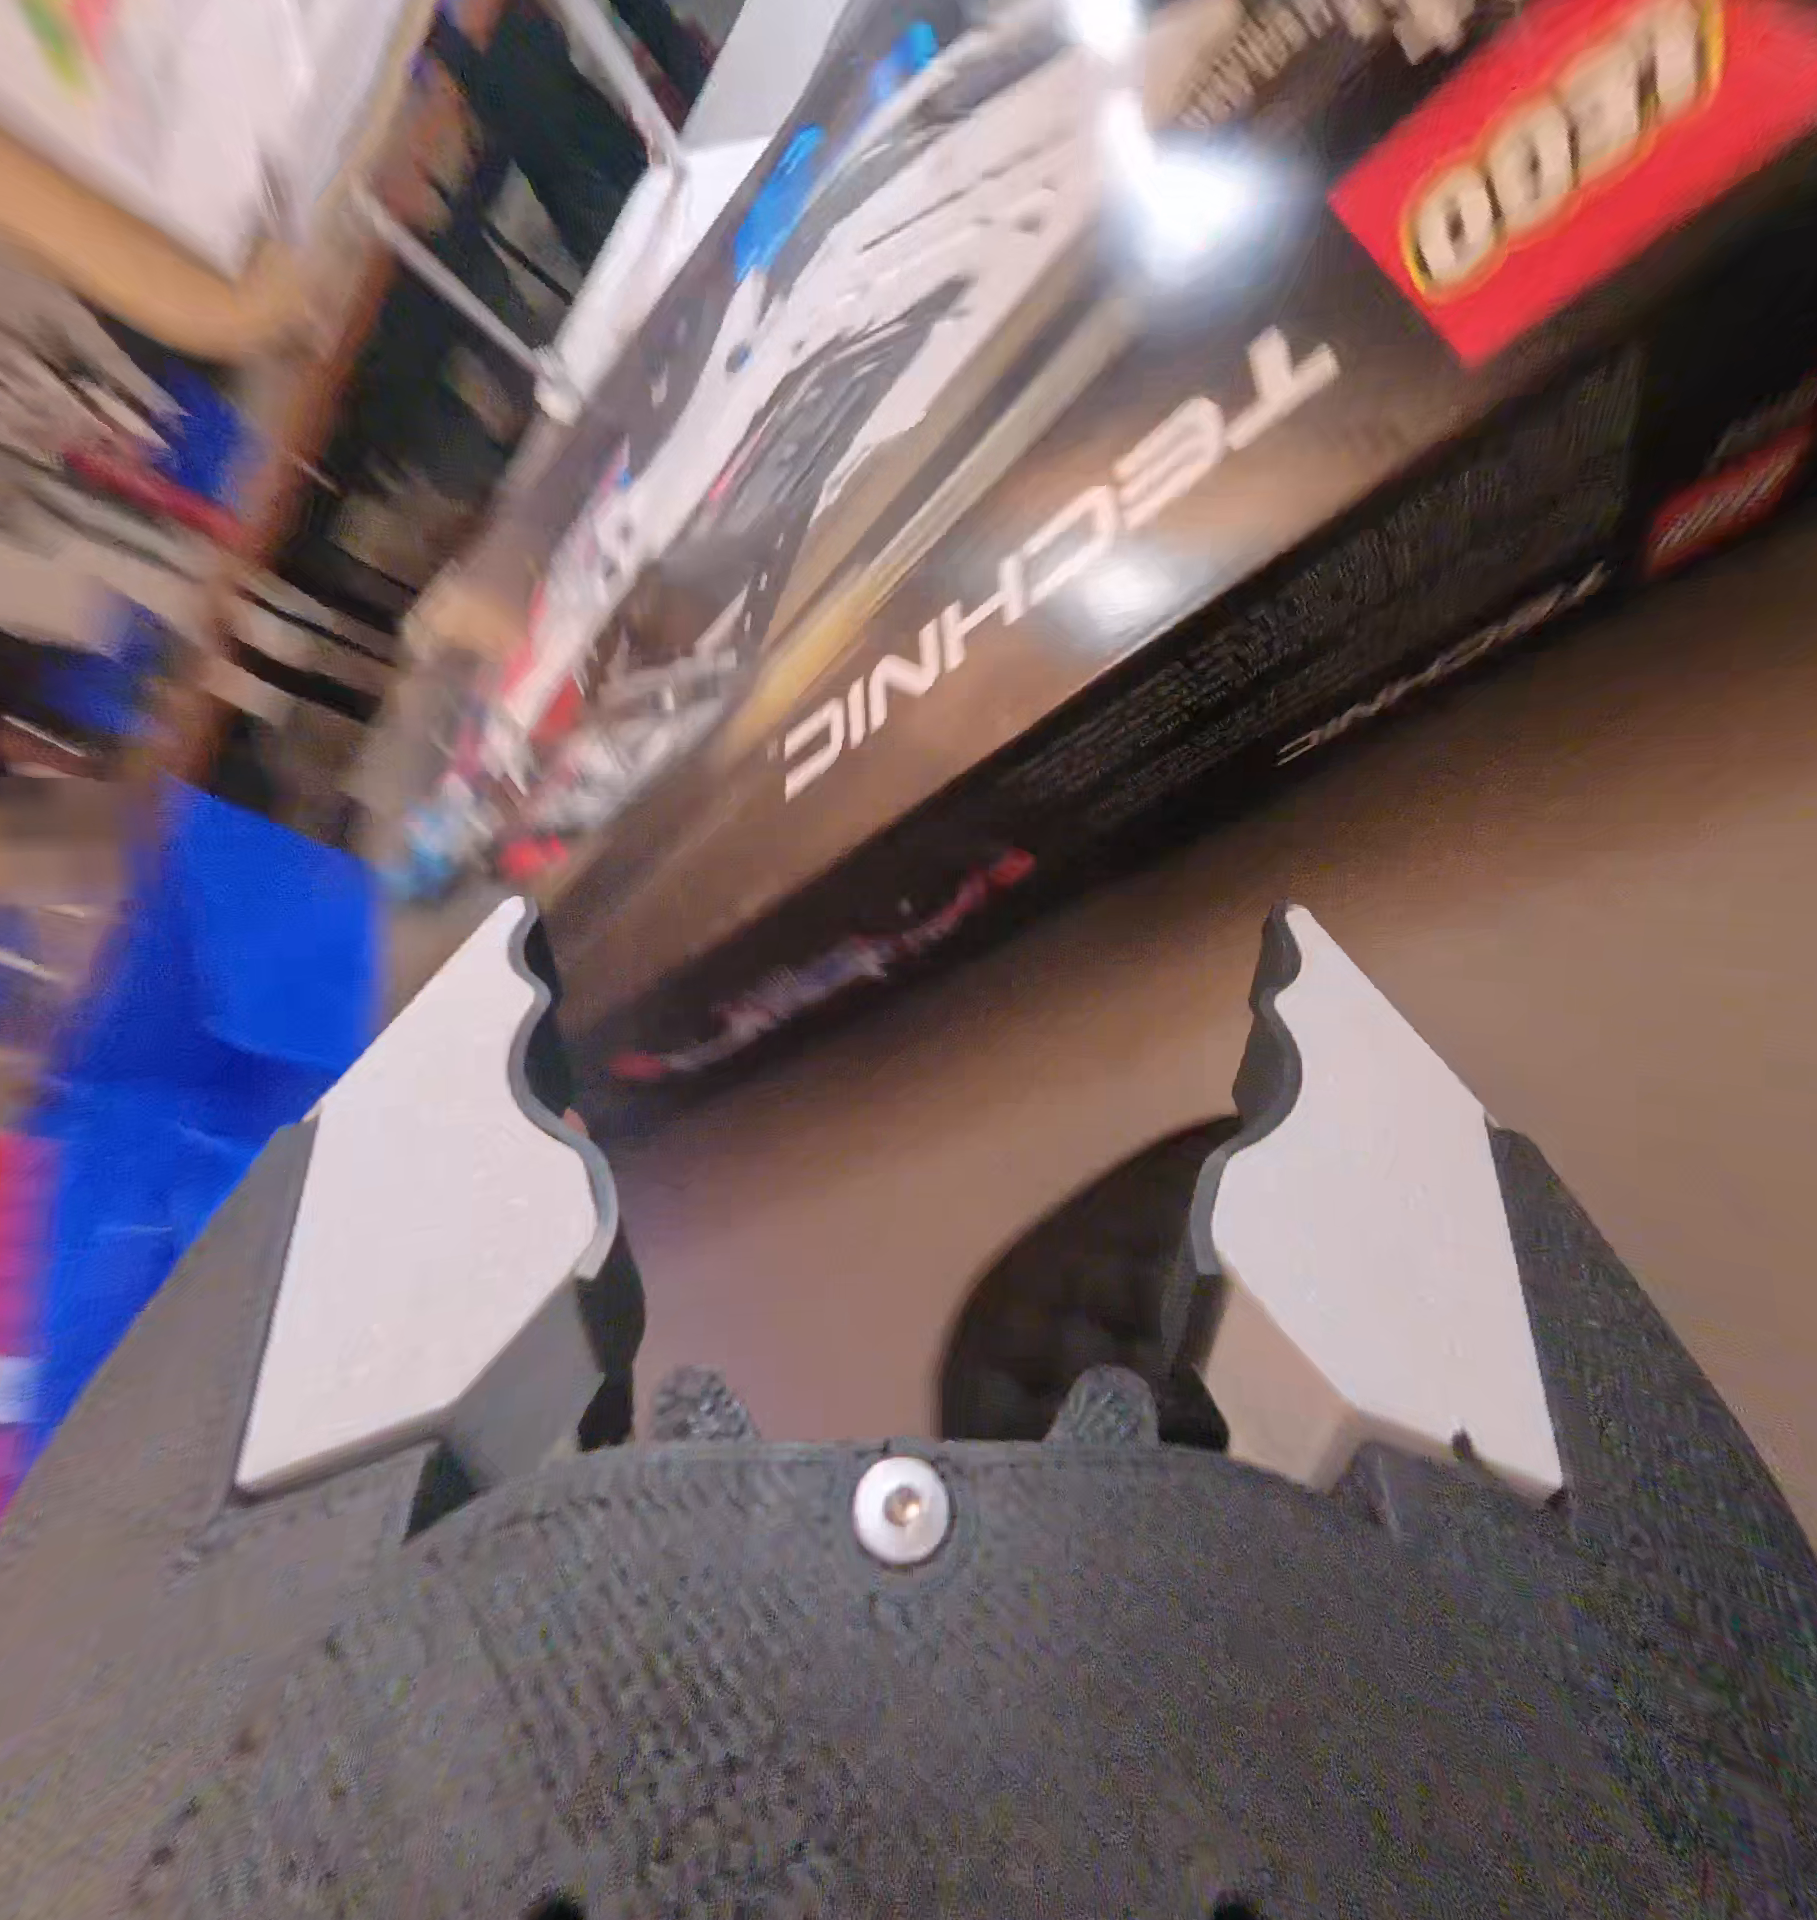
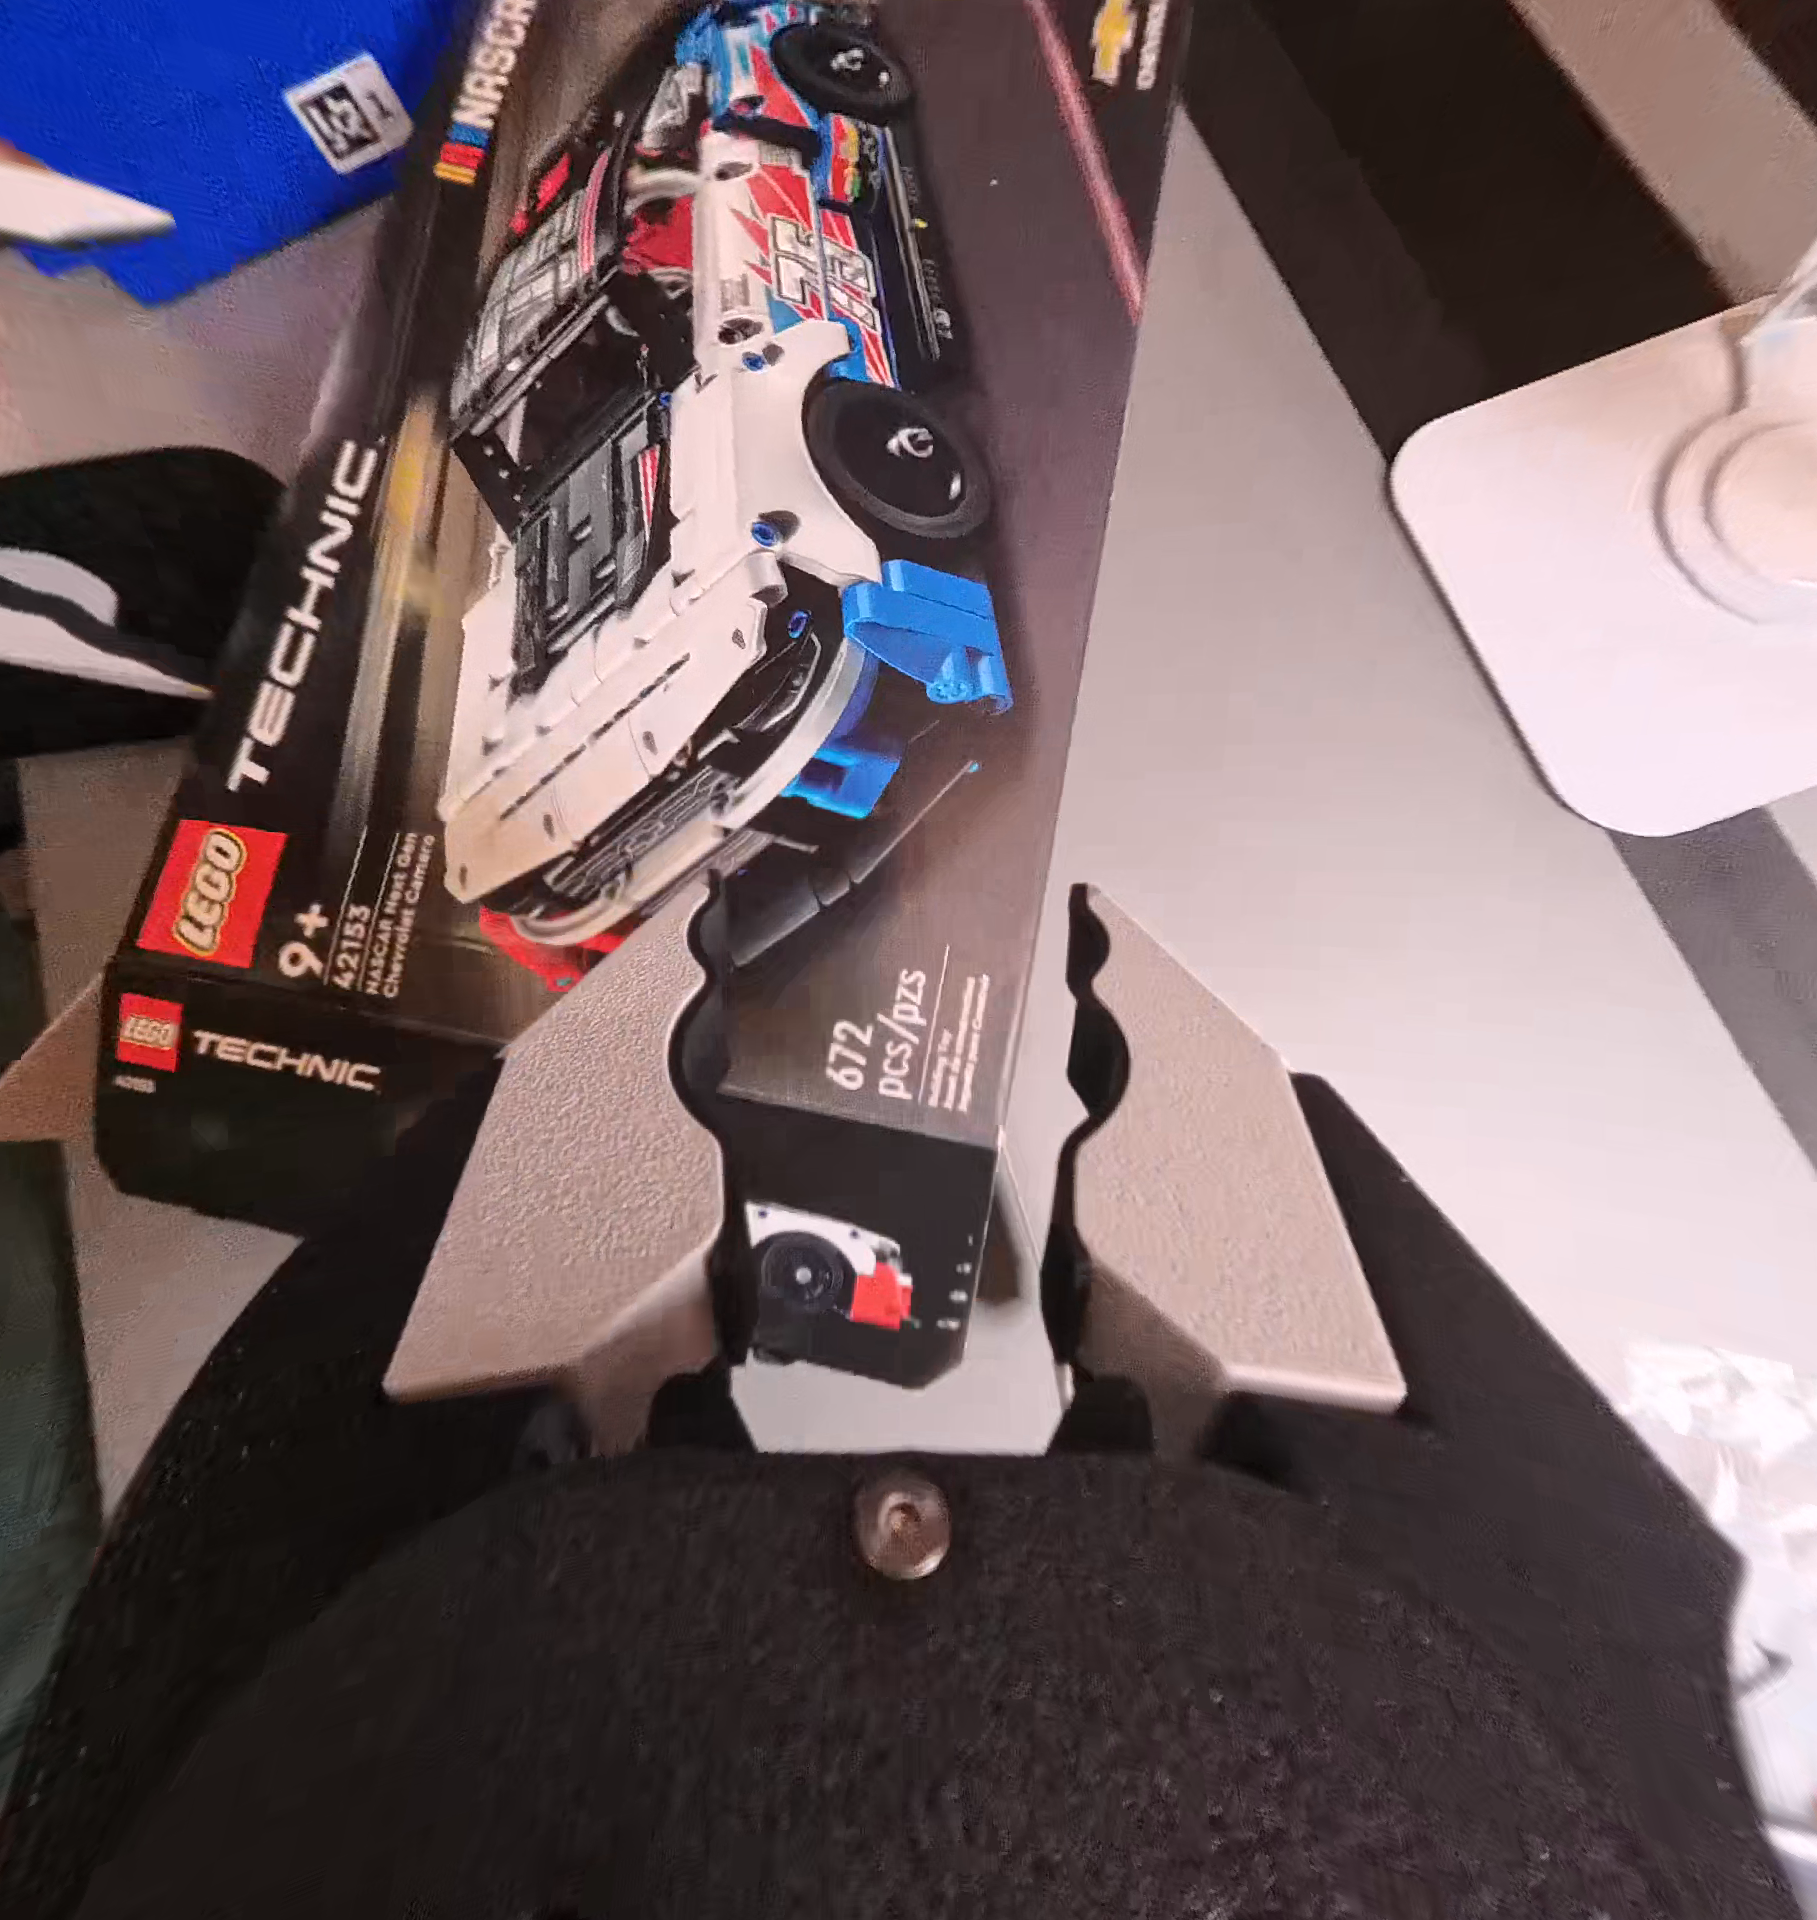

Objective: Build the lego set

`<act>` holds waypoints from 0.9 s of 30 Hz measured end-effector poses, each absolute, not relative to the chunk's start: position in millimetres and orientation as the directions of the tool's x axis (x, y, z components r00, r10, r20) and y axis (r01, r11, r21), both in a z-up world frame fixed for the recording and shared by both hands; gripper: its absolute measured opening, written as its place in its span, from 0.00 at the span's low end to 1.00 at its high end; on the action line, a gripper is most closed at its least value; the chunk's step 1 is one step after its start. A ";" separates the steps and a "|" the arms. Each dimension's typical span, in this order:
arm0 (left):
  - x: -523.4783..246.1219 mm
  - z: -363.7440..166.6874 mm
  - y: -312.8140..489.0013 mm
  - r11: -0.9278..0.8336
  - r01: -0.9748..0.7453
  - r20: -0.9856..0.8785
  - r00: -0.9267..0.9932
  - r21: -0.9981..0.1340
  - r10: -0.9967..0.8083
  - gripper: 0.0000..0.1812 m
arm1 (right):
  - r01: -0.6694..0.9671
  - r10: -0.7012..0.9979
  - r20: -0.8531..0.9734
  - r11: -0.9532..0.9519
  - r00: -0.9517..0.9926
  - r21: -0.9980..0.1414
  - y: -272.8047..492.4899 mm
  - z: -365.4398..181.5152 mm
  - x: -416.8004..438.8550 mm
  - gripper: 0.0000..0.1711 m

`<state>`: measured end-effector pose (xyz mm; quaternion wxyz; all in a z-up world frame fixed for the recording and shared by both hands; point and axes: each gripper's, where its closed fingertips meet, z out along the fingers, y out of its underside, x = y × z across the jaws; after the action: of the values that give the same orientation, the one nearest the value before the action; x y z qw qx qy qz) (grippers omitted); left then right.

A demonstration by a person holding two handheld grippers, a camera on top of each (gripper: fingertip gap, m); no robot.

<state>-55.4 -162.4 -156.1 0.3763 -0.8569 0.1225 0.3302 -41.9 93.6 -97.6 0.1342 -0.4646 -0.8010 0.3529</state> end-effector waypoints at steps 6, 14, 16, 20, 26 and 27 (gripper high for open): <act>-101.7 -141.9 -188.6 -0.235 0.685 0.610 0.724 -0.689 0.322 0.69 | 0.731 0.769 -0.293 0.309 -0.569 -0.609 90.2 -135.3 -108.5 0.51; -143.3 -174.4 -148.8 -0.119 0.868 0.785 0.488 -0.482 0.383 0.73 | 0.822 0.569 -0.595 0.358 -0.568 -0.442 63.2 -186.0 -134.4 0.56; -152.0 -177.1 -137.0 -0.135 0.850 0.748 0.515 -0.510 0.418 0.73 | 0.815 0.518 -0.629 0.374 -0.579 -0.443 58.2 -193.0 -134.1 0.60; -180.7 -190.2 -117.9 -0.227 0.736 0.537 0.636 -0.637 0.554 0.74 | 0.793 0.529 -0.592 0.365 -0.608 -0.488 56.2 -191.8 -137.2 0.57; -218.7 -159.2 -86.1 -0.170 0.678 0.519 0.677 -0.715 0.522 0.72 | 0.758 0.601 -0.488 0.354 -0.633 -0.548 77.5 -176.1 -125.9 0.52; -222.6 -150.4 -80.9 -0.171 0.655 0.501 0.697 -0.736 0.513 0.71 | 0.745 0.618 -0.462 0.335 -0.636 -0.577 81.3 -168.4 -125.8 0.52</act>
<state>-222.6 -80.9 -150.4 0.5174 -0.7620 -0.3833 -0.0686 -125.8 81.3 -168.4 -0.0798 -0.4189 -0.8132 0.3960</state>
